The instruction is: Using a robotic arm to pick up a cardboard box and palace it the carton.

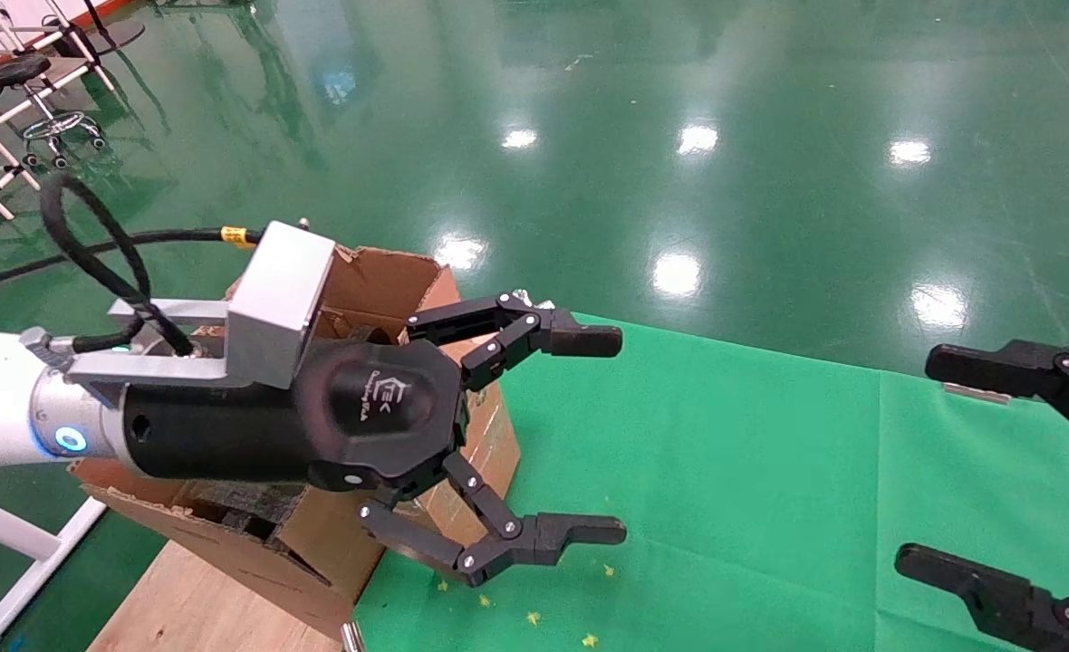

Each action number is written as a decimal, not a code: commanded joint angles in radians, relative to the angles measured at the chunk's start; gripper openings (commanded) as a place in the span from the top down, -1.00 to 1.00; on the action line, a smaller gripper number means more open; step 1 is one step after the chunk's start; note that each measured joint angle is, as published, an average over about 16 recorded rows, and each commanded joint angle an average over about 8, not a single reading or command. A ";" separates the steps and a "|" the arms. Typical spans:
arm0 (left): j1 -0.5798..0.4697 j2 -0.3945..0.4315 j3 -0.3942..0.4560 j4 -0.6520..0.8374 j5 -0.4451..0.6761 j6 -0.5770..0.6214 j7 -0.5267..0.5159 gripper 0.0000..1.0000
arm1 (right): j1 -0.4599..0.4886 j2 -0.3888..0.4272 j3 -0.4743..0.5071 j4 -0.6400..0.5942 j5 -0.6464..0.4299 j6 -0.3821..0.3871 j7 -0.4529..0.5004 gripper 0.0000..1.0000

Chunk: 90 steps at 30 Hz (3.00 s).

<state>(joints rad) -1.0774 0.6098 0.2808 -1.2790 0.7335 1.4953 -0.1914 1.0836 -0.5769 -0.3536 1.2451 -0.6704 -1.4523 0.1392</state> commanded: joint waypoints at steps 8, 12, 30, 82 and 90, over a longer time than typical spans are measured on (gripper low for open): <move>-0.033 -0.030 0.018 0.004 0.052 -0.003 -0.044 -1.00 | 0.000 0.000 0.000 0.000 0.000 0.000 0.000 1.00; -0.086 -0.066 0.049 0.002 0.132 -0.017 -0.130 -1.00 | 0.000 0.000 0.000 0.000 0.000 0.000 0.000 1.00; -0.256 -0.169 0.174 -0.064 0.437 -0.030 -0.533 -1.00 | 0.000 0.000 0.000 0.000 0.000 0.000 0.000 1.00; -0.592 0.027 0.564 0.024 0.909 0.067 -1.130 1.00 | 0.000 0.000 0.000 -0.001 0.000 0.001 0.000 -1.00; -0.591 0.026 0.559 0.024 0.907 0.067 -1.129 1.00 | 0.000 0.000 0.000 -0.001 0.000 0.001 0.000 -1.00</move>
<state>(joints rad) -1.6682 0.6355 0.8398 -1.2545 1.6401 1.5619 -1.3207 1.0834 -0.5765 -0.3536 1.2445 -0.6702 -1.4517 0.1390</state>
